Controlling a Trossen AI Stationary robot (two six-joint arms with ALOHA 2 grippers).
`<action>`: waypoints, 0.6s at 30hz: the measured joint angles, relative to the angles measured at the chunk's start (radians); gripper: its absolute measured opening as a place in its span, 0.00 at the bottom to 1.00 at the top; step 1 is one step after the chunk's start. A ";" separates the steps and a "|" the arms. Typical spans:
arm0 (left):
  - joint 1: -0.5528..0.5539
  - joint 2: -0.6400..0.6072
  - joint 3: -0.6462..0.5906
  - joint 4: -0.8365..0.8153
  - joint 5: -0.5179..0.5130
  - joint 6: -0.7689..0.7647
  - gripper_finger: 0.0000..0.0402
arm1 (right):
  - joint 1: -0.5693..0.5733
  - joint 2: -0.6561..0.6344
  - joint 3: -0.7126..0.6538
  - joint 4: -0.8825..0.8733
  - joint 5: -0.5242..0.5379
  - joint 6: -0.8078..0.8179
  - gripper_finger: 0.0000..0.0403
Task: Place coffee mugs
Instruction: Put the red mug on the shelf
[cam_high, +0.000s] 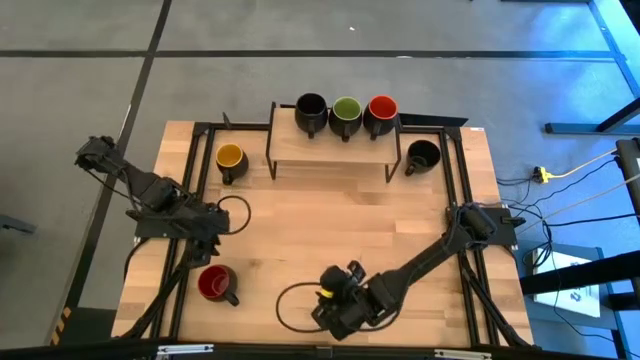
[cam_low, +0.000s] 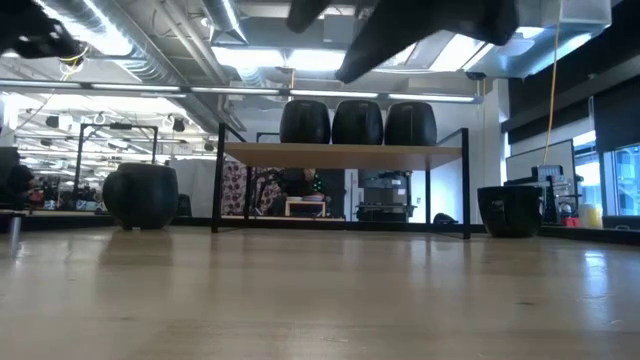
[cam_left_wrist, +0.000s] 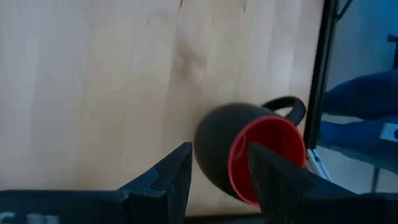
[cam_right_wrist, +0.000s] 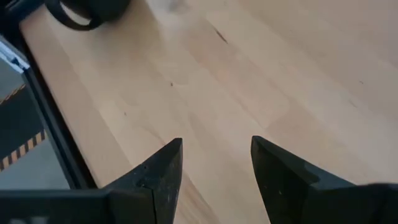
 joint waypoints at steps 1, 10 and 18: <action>-0.024 0.000 0.000 -0.015 -0.018 -0.047 0.38 | 0.009 0.000 -0.006 0.005 0.009 0.000 0.45; -0.230 -0.004 0.000 -0.169 -0.136 -0.489 0.38 | 0.058 0.000 -0.040 0.009 0.025 -0.031 0.45; -0.331 -0.004 0.000 -0.180 -0.150 -0.775 0.38 | 0.077 0.000 -0.049 0.004 0.052 -0.062 0.45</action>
